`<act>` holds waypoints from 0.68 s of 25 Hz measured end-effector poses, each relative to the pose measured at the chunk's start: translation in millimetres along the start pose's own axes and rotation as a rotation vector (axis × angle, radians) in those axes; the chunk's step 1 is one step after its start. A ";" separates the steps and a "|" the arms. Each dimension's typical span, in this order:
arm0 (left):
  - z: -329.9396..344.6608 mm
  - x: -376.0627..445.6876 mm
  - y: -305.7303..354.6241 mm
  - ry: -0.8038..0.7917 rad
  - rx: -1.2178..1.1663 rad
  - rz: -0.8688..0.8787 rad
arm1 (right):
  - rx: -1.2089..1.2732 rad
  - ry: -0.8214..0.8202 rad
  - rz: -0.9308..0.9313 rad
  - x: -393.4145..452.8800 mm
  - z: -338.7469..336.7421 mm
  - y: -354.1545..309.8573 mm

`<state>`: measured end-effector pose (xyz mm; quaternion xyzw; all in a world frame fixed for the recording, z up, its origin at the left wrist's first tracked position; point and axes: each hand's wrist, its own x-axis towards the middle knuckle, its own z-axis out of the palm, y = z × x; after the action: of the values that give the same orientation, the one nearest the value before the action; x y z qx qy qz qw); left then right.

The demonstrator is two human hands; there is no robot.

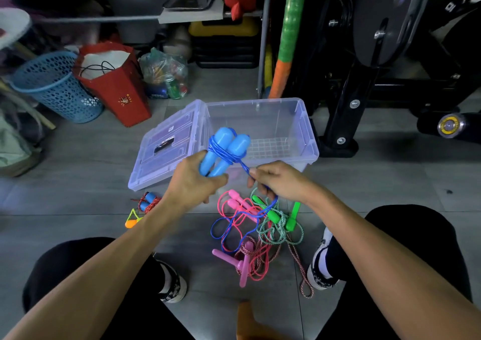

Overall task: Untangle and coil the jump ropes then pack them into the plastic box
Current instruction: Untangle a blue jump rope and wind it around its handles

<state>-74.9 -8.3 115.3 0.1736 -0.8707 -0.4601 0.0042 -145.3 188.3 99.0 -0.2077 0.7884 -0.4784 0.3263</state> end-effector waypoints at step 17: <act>18.9 10.6 -13.7 -0.467 1.249 0.457 | -0.258 0.190 -0.246 -5.7 -46.2 -29.9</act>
<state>-83.9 -3.4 91.8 -0.1470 -0.9647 0.1131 -0.1868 -173.8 206.9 142.6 -0.2964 0.8390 -0.4271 0.1604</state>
